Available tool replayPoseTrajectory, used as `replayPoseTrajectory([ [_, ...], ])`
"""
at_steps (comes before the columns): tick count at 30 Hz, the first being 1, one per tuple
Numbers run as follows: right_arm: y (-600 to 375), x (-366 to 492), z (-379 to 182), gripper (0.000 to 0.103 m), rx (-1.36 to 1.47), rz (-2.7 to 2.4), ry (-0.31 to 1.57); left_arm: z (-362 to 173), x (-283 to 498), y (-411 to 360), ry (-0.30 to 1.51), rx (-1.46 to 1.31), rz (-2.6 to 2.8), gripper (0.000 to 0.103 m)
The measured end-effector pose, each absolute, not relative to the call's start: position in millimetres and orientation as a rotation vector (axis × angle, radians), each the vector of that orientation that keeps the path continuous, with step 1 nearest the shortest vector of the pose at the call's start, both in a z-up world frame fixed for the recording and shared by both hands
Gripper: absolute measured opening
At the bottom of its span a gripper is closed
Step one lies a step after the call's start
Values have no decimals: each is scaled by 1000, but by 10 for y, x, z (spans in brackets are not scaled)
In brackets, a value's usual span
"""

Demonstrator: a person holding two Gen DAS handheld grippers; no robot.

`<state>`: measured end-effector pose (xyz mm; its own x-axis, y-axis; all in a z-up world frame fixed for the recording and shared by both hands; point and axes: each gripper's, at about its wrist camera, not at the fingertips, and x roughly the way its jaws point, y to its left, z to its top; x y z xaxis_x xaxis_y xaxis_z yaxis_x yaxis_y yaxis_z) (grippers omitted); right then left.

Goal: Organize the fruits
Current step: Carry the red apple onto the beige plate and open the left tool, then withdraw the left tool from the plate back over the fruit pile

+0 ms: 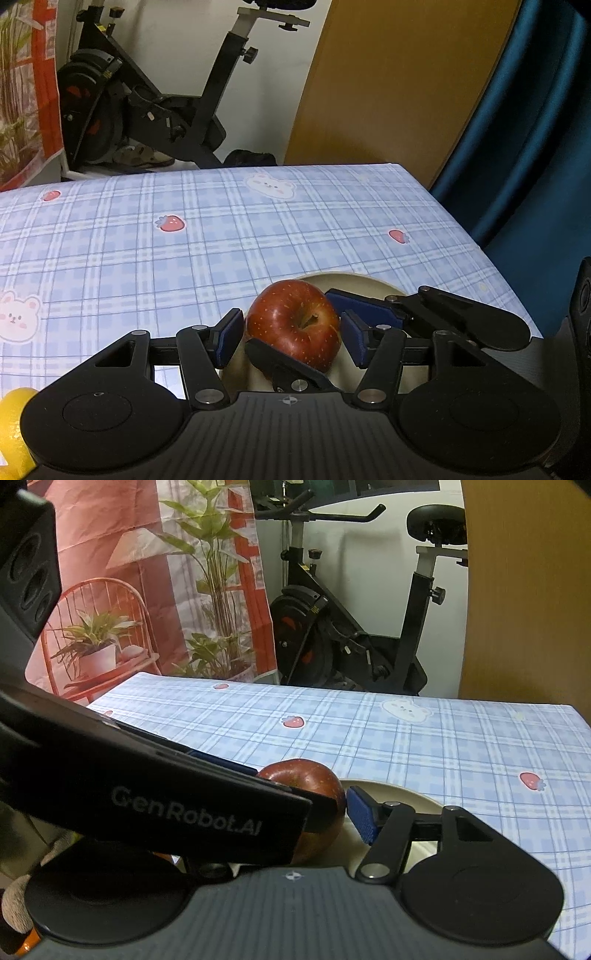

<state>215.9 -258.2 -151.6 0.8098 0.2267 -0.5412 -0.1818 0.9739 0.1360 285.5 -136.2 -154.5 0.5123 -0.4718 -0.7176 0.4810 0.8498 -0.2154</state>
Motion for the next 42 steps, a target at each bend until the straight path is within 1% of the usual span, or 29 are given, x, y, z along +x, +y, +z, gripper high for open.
replayPoseTrajectory([
  [1, -2576, 2161, -1513, 64, 76, 214, 592, -1533, 2837, -1361, 853, 18, -568, 61],
  [5, -2585, 2123, -1481, 71, 77, 184, 592, -1479, 2776, -1327, 835, 29, -551, 62],
  [15, -2637, 1870, -1313, 71, 121, 160, 574, -1233, 2522, -1144, 747, 38, -496, 62],
  [28, -2531, 1429, -1142, 71, 209, 116, 555, -965, 1974, -840, 619, 81, -390, 62],
  [42, -2290, 992, -995, 71, 251, 117, 525, -824, 1459, -480, 540, 83, -270, 62],
])
